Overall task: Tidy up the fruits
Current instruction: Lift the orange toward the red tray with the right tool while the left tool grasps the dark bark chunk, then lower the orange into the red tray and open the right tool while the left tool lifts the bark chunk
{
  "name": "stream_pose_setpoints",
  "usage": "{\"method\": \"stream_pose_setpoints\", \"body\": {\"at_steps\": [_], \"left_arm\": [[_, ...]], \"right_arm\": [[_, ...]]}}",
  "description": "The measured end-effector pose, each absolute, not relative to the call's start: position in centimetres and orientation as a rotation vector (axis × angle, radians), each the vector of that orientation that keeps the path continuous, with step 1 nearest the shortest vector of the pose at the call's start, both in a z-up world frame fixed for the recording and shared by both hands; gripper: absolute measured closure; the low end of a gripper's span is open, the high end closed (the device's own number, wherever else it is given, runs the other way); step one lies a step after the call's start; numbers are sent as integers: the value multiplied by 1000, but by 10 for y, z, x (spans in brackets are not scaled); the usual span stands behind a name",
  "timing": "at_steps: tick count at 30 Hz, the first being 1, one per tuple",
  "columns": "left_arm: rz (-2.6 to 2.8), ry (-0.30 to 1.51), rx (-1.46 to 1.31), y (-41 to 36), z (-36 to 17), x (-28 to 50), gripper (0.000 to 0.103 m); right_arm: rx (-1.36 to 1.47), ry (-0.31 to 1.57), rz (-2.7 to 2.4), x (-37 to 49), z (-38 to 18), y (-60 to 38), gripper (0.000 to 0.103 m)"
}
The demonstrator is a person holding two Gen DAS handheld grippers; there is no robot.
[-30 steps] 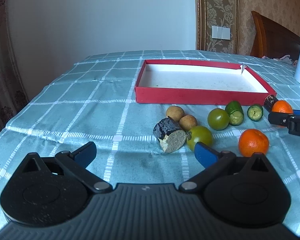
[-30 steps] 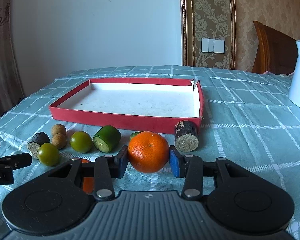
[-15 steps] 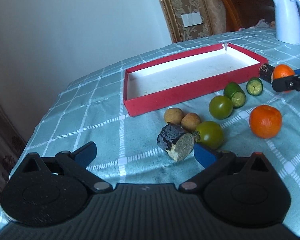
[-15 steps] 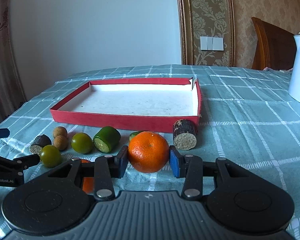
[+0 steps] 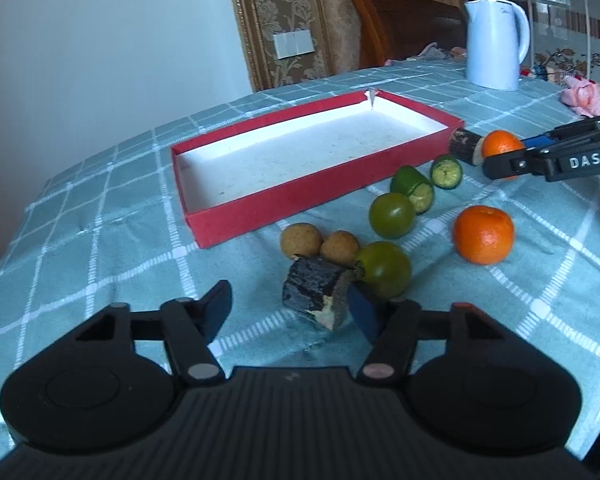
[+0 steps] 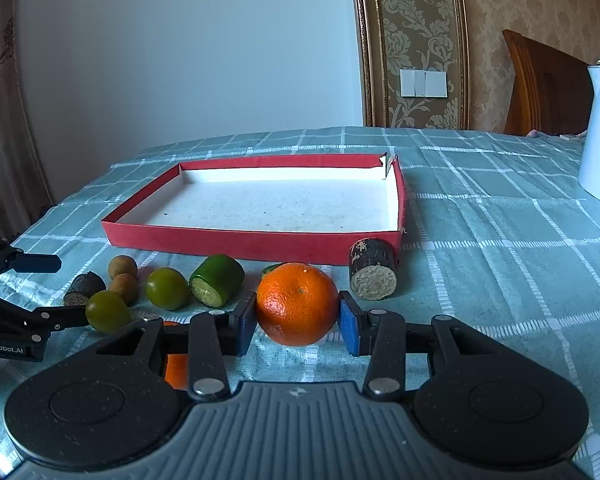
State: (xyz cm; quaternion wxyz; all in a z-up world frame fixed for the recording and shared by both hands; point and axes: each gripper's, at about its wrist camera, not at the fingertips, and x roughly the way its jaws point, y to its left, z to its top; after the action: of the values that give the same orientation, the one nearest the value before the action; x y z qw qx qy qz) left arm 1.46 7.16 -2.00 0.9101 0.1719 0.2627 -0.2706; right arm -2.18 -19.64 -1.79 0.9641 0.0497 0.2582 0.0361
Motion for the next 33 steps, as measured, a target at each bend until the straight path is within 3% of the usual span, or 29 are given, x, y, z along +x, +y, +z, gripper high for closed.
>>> {"method": "stream_pose_setpoints", "body": {"at_steps": [5, 11, 20, 33], "left_arm": [[-621, 581, 367, 66, -21, 25, 68], [-642, 599, 352, 65, -22, 29, 74], [-411, 531, 359, 63, -16, 23, 77], [-83, 541, 113, 87, -12, 50, 77]], "right_arm": [[102, 531, 73, -20, -18, -195, 61], [86, 533, 67, -19, -20, -194, 61], [59, 531, 77, -17, -19, -189, 61], [-4, 495, 75, -7, -4, -182, 61]]}}
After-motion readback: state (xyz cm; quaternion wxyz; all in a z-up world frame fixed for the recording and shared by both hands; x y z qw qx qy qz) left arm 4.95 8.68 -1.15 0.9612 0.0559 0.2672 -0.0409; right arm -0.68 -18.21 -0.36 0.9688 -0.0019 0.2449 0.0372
